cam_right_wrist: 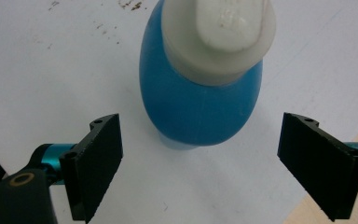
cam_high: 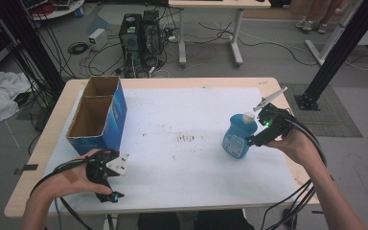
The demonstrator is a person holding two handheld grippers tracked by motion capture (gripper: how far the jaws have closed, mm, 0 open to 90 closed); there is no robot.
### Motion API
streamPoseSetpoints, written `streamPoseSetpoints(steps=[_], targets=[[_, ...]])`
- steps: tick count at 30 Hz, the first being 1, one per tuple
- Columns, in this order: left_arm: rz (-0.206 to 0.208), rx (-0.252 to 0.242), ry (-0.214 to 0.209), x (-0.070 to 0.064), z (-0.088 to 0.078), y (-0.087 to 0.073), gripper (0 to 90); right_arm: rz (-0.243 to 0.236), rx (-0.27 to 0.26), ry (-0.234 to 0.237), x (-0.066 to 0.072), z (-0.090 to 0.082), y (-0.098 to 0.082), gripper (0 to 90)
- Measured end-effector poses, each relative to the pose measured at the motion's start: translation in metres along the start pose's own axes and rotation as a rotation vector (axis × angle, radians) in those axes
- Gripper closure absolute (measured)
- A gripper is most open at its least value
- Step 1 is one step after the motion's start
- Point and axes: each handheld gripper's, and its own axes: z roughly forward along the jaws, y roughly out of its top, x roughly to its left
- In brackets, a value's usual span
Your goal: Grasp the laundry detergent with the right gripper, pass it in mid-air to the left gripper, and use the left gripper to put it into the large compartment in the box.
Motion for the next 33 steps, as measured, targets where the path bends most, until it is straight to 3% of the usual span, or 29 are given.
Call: streamPoseSetpoints(steps=[13,33], targets=[[-0.007,-0.001,-0.001,0.0,0.002,-0.001,15.3,0.017,-0.04,-0.003,0.0,0.02,-0.005,13.1],[-0.011,0.001,-0.009,0.0,0.004,-0.002,15.3,0.039,-0.089,0.001,0.0,0.036,-0.006,13.2]])
